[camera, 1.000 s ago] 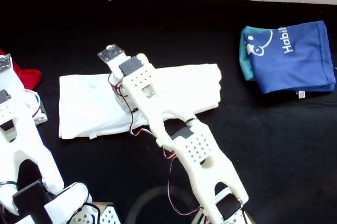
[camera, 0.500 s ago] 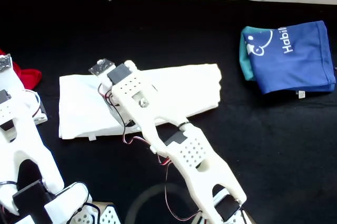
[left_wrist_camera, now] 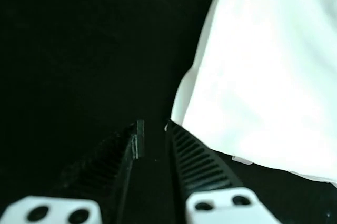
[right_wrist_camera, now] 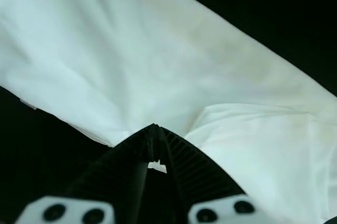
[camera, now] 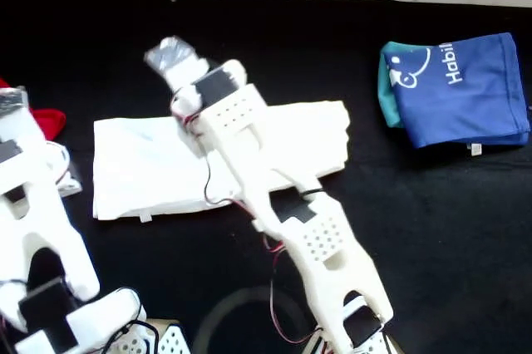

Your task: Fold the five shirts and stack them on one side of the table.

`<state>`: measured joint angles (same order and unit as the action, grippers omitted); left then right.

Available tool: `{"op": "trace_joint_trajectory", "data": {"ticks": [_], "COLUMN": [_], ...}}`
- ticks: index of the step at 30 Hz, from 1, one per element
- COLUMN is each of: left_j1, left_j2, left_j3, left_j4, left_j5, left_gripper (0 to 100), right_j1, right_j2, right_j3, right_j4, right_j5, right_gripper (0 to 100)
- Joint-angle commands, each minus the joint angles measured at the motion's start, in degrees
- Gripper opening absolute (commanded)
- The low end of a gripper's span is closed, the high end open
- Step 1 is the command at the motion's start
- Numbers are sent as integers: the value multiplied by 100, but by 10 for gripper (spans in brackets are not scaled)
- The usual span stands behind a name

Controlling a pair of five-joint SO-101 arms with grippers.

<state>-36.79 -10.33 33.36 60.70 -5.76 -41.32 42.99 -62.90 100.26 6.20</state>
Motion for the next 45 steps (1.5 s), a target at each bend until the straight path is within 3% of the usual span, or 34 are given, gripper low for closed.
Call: {"op": "trace_joint_trajectory", "data": {"ticks": [1, 6, 14, 22, 28, 34, 37, 38, 45], "left_j1": [488, 567, 523, 593, 734, 1174, 1244, 1226, 435], "left_j2": [629, 1393, 1552, 2510, 3354, 4075, 4374, 4470, 4857], "left_j3": [-374, -1253, -2123, -2325, -3037, -3626, -4057, -4198, -5112], "left_j4": [-26, -18, 9, -53, -9, 826, 1240, 1336, 1811], "left_j5": [18, -9, -941, -958, -949, -949, -949, -949, -1169], "left_gripper": [185, 184, 184, 184, 184, 180, 71, 10, 9], "right_j1": [409, 998, 1947, 2782, 2888, 2897, 3029, 3152, 4374], "right_j2": [-919, -2035, -3987, -5921, -7020, -7653, -7820, -7829, -7635], "right_j3": [-171, 418, 1771, 3257, 4681, 5490, 5604, 5613, 5675], "right_j4": [84, 84, 75, 75, 57, 57, 48, 40, -66], "right_j5": [273, 360, 360, 580, 782, 791, 791, 791, 782], "right_gripper": [45, 170, 169, 169, 169, 169, 169, 169, 169]}}
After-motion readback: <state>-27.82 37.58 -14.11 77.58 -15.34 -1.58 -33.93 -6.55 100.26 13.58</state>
